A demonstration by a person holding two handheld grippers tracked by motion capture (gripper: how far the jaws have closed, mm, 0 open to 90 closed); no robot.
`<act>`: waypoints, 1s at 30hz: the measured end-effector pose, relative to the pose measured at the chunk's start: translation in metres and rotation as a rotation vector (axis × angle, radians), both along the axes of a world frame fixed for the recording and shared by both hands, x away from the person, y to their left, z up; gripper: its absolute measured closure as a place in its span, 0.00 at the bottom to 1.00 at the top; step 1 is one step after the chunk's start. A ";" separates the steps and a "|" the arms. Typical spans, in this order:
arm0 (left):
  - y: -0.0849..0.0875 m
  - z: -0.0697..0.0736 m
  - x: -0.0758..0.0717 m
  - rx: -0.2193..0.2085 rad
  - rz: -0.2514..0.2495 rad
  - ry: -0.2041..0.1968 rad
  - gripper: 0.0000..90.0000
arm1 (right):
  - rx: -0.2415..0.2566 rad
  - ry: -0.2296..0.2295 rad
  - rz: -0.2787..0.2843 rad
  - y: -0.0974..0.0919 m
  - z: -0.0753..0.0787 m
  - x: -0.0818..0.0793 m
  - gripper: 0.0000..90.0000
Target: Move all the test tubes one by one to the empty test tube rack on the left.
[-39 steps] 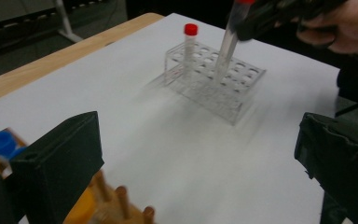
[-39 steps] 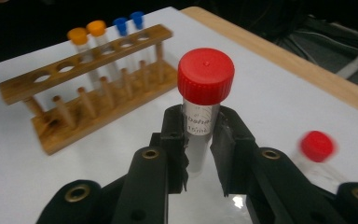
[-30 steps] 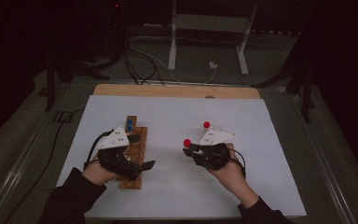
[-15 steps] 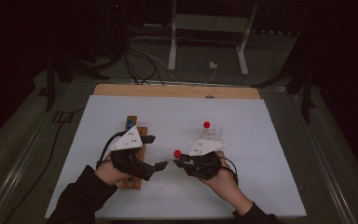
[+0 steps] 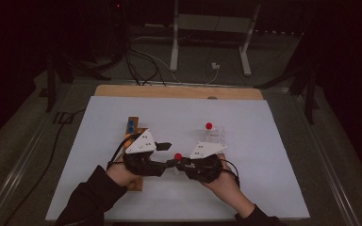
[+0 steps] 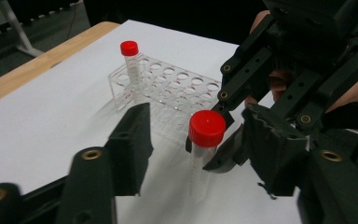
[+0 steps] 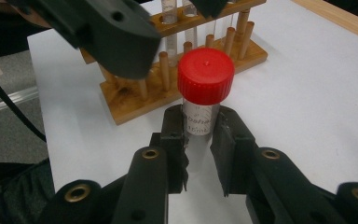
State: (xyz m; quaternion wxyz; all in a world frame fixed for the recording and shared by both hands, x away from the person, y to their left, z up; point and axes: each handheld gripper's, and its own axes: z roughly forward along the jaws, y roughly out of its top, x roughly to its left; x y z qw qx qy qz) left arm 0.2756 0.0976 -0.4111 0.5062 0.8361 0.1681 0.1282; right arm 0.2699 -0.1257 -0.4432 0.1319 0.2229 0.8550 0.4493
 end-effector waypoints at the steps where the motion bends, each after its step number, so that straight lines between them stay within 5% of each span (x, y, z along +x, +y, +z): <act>1: -0.001 -0.001 0.000 0.002 -0.001 -0.002 0.52 | -0.001 -0.001 0.000 0.000 0.000 0.000 0.84; 16: -0.014 -0.007 0.003 0.048 -0.038 0.003 0.78 | -0.001 -0.004 0.006 0.000 0.001 -0.001 0.84; 30: -0.015 -0.002 0.004 0.055 -0.059 -0.007 0.80 | 0.014 -0.019 -0.001 -0.001 0.003 -0.002 0.83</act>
